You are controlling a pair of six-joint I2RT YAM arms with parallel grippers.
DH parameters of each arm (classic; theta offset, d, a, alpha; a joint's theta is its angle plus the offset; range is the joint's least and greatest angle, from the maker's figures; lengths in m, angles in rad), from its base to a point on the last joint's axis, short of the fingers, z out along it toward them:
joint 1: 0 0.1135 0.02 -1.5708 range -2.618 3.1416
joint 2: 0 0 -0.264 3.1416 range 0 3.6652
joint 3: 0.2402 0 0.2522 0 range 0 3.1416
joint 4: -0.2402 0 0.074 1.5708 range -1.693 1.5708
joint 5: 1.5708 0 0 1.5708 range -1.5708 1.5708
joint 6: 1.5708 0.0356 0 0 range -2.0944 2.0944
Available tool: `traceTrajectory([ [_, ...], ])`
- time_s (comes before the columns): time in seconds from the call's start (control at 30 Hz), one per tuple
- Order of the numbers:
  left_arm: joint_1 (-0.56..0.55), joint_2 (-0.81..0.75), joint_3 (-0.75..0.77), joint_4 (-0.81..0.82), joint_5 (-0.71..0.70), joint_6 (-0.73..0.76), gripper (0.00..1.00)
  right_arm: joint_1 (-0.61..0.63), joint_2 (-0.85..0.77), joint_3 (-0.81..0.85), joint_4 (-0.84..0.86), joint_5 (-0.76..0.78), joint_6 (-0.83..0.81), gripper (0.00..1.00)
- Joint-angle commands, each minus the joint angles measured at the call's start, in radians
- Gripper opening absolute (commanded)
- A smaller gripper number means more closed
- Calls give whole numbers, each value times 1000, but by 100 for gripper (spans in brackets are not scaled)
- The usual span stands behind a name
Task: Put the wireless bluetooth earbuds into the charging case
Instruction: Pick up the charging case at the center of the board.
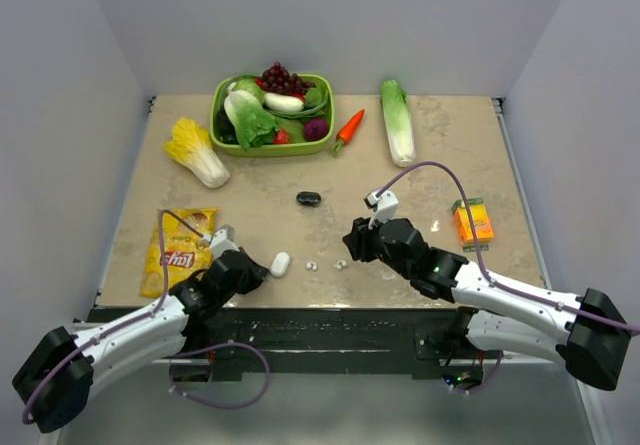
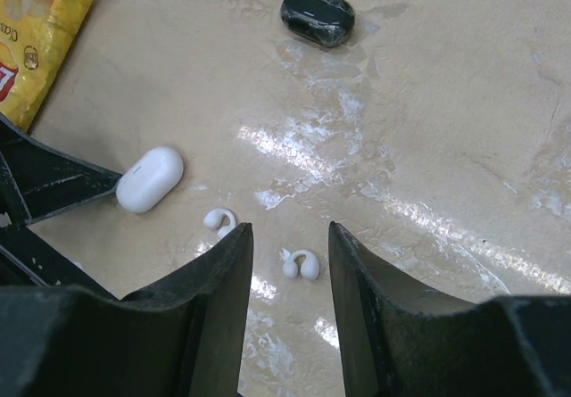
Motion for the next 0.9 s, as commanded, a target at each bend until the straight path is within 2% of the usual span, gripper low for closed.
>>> traceTrajectory([
  [0.0,-7,24,-23,16,25,3,0,2,-9,1,37,8,-4,43],
  [0.4,-30,182,-8,197,60,16,0,2,-23,-11,19,20,2,43],
  [0.67,-30,90,7,102,0,28,0,2,-49,-20,-1,36,5,44],
  [0.87,-31,124,10,168,65,54,0,2,-41,-19,-3,32,6,43],
])
